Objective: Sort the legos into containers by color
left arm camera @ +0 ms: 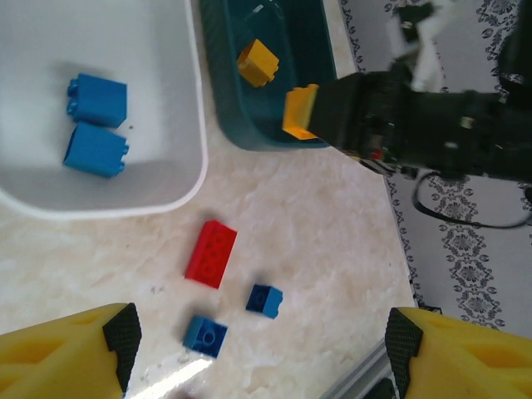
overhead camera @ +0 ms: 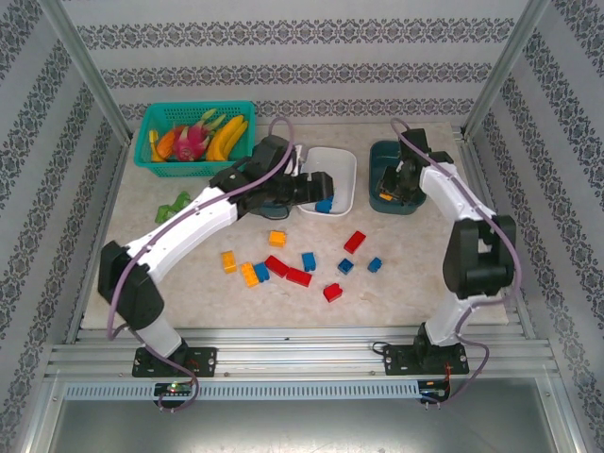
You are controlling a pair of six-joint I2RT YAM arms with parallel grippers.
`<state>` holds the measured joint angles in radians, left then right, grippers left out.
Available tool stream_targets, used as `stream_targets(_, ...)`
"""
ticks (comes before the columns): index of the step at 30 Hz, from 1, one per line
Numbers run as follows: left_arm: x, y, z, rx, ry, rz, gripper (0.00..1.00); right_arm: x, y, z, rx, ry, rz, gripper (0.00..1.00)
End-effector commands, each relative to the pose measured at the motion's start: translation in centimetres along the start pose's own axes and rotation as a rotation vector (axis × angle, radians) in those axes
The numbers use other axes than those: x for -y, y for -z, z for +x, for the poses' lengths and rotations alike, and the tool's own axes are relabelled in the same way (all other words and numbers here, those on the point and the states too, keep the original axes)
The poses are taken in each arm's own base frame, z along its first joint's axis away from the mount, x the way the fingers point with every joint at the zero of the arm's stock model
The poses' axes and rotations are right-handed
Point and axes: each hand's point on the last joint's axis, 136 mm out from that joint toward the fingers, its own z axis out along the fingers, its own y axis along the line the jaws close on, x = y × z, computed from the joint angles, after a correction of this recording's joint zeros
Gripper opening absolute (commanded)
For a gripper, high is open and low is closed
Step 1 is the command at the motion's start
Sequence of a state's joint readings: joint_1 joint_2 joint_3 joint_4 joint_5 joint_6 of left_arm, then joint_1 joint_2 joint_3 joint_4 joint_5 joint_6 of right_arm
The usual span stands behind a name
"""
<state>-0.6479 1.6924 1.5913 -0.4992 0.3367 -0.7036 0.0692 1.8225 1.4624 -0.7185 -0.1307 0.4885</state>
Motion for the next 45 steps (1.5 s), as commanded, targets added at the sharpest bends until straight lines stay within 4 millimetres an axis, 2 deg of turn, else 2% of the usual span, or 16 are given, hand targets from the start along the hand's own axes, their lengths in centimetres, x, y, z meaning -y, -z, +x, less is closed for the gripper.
stream_targets(1, 1.5, -1.6, -1.0, 0.001, -0.061, 0.034, 0.79, -0.2, -1.4, -1.1, -0.053, 0.031, -0.022, 0.28)
stream_targets(6, 1.3, -3.8, -1.6, -0.017, -0.062, 0.019, 0.80, 0.3, -4.2, -2.4, -0.098, 0.024, -0.005, 0.28)
stream_targets(10, 0.6, -4.9, -1.4, -0.034, -0.058, -0.001, 0.80, 0.8, -5.9, -2.5, -0.131, 0.009, 0.009, 0.30)
stream_targets(14, 0.1, -5.2, -1.1, -0.046, -0.049, -0.020, 0.79, 1.3, -6.7, -2.8, -0.142, -0.004, 0.024, 0.39)
stream_targets(17, -0.3, -5.1, -0.8, -0.049, -0.045, -0.034, 0.79, 1.3, -6.4, -3.1, -0.138, 0.002, 0.027, 0.48)
stream_targets(19, -0.5, -4.7, -0.7, -0.047, -0.042, -0.046, 0.79, 0.9, -5.6, -3.6, -0.123, 0.008, 0.020, 0.54)
stream_targets(22, -0.8, -3.5, -0.5, -0.044, -0.036, -0.068, 0.79, -0.1, -3.0, -4.6, -0.064, 0.026, -0.002, 0.59)
stream_targets(25, -1.1, -1.8, 0.1, -0.036, -0.028, -0.091, 0.79, -1.6, 0.9, -5.7, 0.018, 0.047, -0.035, 0.59)
stream_targets(29, -2.4, 1.2, 1.5, -0.038, -0.001, -0.158, 0.79, -4.4, 8.2, -5.6, 0.153, 0.093, -0.109, 0.59)
stream_targets(31, -3.4, 2.6, 2.5, -0.045, 0.021, -0.201, 0.79, -6.0, 11.4, -4.4, 0.213, 0.131, -0.156, 0.59)
stream_targets(33, -4.4, 3.9, 3.8, -0.055, 0.042, -0.225, 0.78, -7.6, 14.2, -2.0, 0.255, 0.184, -0.204, 0.60)
stream_targets(36, -5.8, 5.5, 6.0, -0.071, 0.075, -0.246, 0.78, -9.3, 16.4, 2.5, 0.271, 0.253, -0.280, 0.60)
stream_targets(41, -8.9, 7.1, 10.0, -0.113, 0.127, -0.308, 0.76, -10.3, 17.0, 11.2, 0.228, 0.347, -0.390, 0.60)
stream_targets(45, -11.1, 7.9, 12.8, -0.144, 0.165, -0.346, 0.75, -9.7, 15.9, 18.1, 0.169, 0.425, -0.456, 0.60)
